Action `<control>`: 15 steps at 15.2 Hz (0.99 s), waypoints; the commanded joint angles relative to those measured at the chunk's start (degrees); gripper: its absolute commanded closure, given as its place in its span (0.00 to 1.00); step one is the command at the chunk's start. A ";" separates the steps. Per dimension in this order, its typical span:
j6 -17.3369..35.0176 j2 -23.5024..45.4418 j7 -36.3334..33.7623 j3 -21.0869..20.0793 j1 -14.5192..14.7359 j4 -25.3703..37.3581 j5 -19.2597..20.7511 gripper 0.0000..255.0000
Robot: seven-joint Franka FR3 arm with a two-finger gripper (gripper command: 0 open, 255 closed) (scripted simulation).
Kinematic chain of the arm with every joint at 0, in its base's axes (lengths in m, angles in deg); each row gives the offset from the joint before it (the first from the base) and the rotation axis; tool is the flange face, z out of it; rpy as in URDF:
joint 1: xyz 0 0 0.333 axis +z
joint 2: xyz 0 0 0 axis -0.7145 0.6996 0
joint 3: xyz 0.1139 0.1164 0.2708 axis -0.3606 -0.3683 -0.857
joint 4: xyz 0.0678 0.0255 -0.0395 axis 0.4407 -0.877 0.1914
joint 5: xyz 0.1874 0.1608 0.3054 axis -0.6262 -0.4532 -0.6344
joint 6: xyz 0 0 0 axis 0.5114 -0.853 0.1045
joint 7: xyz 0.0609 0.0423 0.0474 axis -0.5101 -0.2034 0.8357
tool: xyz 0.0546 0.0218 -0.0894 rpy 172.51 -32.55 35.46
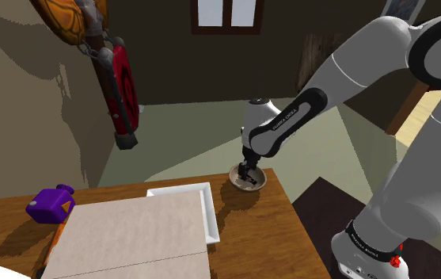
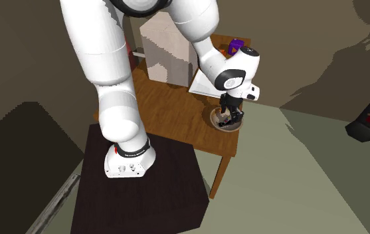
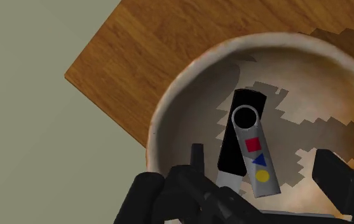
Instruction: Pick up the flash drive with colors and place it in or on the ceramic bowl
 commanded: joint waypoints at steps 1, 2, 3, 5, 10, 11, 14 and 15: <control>0.00 0.00 0.00 0.00 0.00 0.00 0.00 0.00; 0.00 0.00 0.00 0.00 0.00 0.00 0.00 0.00; 0.00 0.00 0.00 0.00 0.00 0.00 0.00 0.00; -2.13 -1.91 0.16 -0.03 -0.03 0.23 -0.22 0.00; -8.13 -6.83 0.52 -0.01 -0.04 1.31 -0.69 0.00; -8.13 -6.83 0.51 -0.01 -0.04 1.32 -0.69 0.00; -8.13 -6.82 0.51 -0.01 -0.04 1.32 -0.69 0.00; -8.13 -6.82 0.51 -0.01 -0.04 1.32 -0.69 0.00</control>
